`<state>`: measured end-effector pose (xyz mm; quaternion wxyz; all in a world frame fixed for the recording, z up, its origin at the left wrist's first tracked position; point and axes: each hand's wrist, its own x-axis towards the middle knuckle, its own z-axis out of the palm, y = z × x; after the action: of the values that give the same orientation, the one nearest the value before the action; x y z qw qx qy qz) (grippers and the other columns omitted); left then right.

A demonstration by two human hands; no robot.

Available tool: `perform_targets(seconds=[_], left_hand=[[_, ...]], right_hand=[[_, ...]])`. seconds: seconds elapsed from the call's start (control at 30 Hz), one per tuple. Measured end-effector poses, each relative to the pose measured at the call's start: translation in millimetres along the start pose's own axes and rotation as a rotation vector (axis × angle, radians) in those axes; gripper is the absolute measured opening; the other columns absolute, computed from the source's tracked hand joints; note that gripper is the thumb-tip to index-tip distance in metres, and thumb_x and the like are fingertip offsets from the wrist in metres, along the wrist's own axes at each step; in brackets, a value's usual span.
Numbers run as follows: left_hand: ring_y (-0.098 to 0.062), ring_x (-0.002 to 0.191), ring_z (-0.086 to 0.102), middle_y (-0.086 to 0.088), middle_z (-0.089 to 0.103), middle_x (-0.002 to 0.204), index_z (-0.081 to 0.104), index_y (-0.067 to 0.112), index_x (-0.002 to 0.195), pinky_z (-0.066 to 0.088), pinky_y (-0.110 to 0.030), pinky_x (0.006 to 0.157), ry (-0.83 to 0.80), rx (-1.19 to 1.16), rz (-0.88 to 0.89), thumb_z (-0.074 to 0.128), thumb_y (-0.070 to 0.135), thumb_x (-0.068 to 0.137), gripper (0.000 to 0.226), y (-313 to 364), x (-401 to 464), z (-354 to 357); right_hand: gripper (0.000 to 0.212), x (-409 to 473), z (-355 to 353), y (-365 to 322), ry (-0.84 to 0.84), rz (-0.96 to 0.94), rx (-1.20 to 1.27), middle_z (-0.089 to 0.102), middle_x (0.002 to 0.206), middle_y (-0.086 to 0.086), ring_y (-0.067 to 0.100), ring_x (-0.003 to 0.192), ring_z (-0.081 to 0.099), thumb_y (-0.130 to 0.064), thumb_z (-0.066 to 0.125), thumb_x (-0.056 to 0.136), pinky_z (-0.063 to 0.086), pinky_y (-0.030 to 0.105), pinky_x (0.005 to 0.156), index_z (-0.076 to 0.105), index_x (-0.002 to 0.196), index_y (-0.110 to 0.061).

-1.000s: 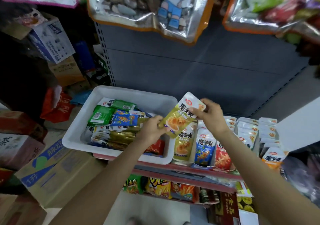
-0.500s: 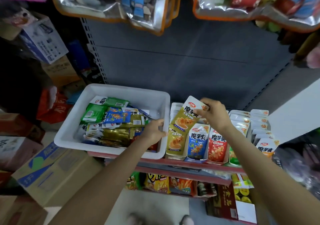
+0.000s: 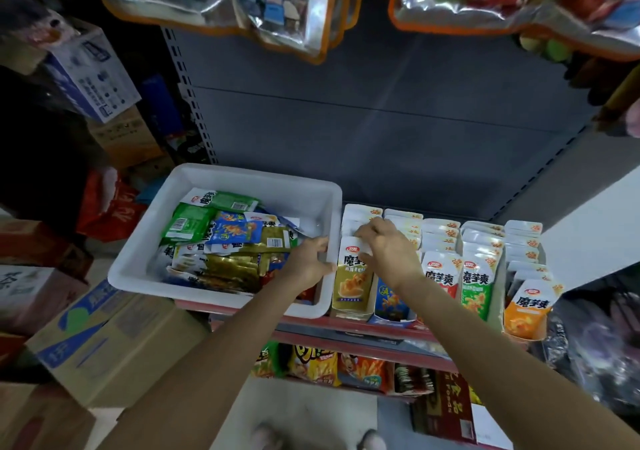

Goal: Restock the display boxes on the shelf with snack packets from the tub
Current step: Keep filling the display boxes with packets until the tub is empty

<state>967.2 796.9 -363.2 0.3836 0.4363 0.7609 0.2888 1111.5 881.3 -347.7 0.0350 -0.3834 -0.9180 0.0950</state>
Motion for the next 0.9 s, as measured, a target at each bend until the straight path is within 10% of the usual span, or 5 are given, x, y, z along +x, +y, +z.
perform_targets(seconds=[0.43,0.6,0.9], left_hand=[[-0.018,0.110,0.059,-0.005,0.059,0.128,0.052,0.012,0.130,0.047,-0.027,0.091,0.128,0.052,0.073,0.059,0.010,0.091,0.040,-24.1,-18.1,-21.7],[-0.023,0.113,0.056,-0.007,0.058,0.124,0.056,0.014,0.126,0.048,-0.036,0.095,0.320,0.245,0.031,0.060,0.010,0.089,0.037,-71.9,-22.0,-73.9],[-0.021,0.142,0.020,-0.001,0.016,0.157,0.027,0.021,0.147,0.031,-0.038,0.111,0.110,0.560,-0.087,0.056,0.026,0.092,0.063,-113.0,-21.2,-116.2]], right_hand=[[0.029,6.8,1.9,-37.3,0.113,0.003,0.247,0.051,0.119,0.007,0.023,0.110,0.049,-0.015,0.057,0.090,0.044,0.033,0.088,0.056,0.119,-0.014],[0.024,30.4,16.5,-94.6,-0.089,-0.089,0.363,0.052,0.119,0.011,0.027,0.104,0.056,-0.012,0.052,0.092,0.045,0.032,0.088,0.055,0.115,-0.009],[0.057,75.3,71.4,-138.1,-0.418,-0.007,0.186,0.031,0.149,0.009,0.030,0.127,0.046,-0.014,0.050,0.092,0.043,0.039,0.101,0.026,0.144,-0.014]])
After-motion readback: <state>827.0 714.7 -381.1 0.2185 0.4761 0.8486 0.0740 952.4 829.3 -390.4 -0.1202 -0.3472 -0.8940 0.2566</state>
